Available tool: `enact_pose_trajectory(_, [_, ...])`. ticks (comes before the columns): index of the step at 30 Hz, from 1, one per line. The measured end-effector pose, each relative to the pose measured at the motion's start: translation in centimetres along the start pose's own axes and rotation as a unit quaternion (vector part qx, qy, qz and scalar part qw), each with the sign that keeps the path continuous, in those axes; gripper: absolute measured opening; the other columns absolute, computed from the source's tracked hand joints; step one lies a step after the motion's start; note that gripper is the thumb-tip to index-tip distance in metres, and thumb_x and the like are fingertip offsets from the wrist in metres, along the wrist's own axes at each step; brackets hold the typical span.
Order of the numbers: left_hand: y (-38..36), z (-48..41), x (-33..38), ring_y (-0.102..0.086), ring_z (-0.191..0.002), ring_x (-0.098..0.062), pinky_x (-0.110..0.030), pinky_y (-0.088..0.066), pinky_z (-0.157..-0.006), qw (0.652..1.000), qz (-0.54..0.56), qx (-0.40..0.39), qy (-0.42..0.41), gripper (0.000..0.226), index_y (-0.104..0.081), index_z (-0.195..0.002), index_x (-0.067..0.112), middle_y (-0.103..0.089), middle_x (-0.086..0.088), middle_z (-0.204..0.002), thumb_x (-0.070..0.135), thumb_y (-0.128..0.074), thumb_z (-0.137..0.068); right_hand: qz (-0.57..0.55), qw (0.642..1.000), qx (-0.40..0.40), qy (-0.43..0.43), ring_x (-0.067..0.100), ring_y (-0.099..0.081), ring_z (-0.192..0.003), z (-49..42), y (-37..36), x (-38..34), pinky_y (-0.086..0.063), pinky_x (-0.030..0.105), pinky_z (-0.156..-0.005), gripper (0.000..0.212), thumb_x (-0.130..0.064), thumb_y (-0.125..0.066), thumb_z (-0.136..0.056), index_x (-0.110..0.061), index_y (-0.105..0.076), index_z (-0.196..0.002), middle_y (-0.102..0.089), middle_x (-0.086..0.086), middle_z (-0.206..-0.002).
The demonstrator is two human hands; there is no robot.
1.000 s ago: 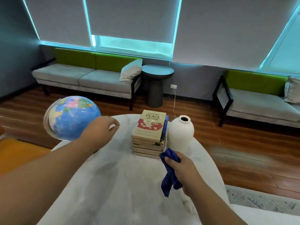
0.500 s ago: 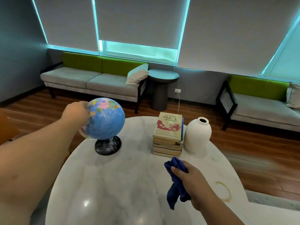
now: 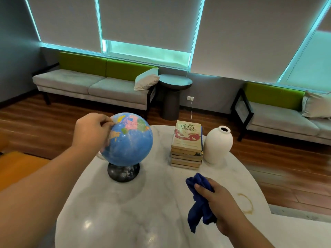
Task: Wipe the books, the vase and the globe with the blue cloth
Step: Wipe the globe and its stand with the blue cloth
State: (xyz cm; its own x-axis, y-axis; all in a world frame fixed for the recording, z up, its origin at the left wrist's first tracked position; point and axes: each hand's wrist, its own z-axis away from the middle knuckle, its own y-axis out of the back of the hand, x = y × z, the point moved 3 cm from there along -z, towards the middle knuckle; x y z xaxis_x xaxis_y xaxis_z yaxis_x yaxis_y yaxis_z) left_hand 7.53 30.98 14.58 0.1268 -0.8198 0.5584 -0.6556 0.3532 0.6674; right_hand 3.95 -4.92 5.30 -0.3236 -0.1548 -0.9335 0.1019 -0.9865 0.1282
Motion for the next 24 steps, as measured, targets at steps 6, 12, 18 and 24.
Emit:
enact_pose_trajectory(6, [0.6,6.2,3.1,-0.061,-0.083,-0.015,-0.019,-0.037,-0.076,0.998,0.06,-0.012,-0.035,0.005,-0.076,-0.083,0.016,-0.068,0.005,-0.08,0.013,-0.074,-0.079,0.009,0.998,0.019,0.056,0.027,-0.064,-0.087,0.3,1.0,-3.3,-0.053,0.044,-0.068,0.021,-0.03,-0.062,-0.09,-0.034,-0.063,-0.11,-0.072,0.001,-0.091])
enact_pose_trajectory(12, [0.7,11.2,5.2,-0.058,-0.077,-0.001,-0.01,-0.042,-0.07,0.989,0.137,-0.047,-0.01,0.012,-0.072,-0.081,0.019,-0.062,0.015,-0.077,0.008,-0.073,-0.08,-0.002,0.991,0.015,0.13,0.016,-0.064,-0.087,1.7,0.5,-5.1,-0.047,0.027,-0.062,0.022,-0.026,-0.061,-0.091,-0.036,-0.062,-0.11,-0.071,-0.004,-0.092])
enact_pose_trajectory(18, [0.9,12.1,4.9,-0.058,-0.089,0.002,-0.013,-0.046,-0.067,0.979,0.18,-0.095,-0.005,0.022,-0.066,-0.085,0.037,-0.064,0.019,-0.088,0.016,-0.073,-0.081,-0.012,0.989,0.015,0.15,0.009,-0.066,-0.08,2.2,-0.2,-4.3,-0.045,0.023,-0.064,0.021,-0.021,-0.061,-0.091,-0.041,-0.064,-0.098,-0.073,-0.008,-0.086])
enact_pose_trajectory(24, [0.2,11.2,5.4,-0.061,-0.083,0.006,-0.006,-0.048,-0.062,0.956,0.275,-0.09,0.048,0.021,-0.073,-0.077,0.025,-0.068,0.011,-0.088,0.005,-0.078,-0.074,-0.12,0.984,-0.015,0.128,0.022,-0.064,-0.065,2.6,-1.3,-3.2,-0.045,0.026,-0.052,0.017,-0.028,-0.057,-0.092,-0.027,-0.071,-0.1,-0.072,0.011,-0.082])
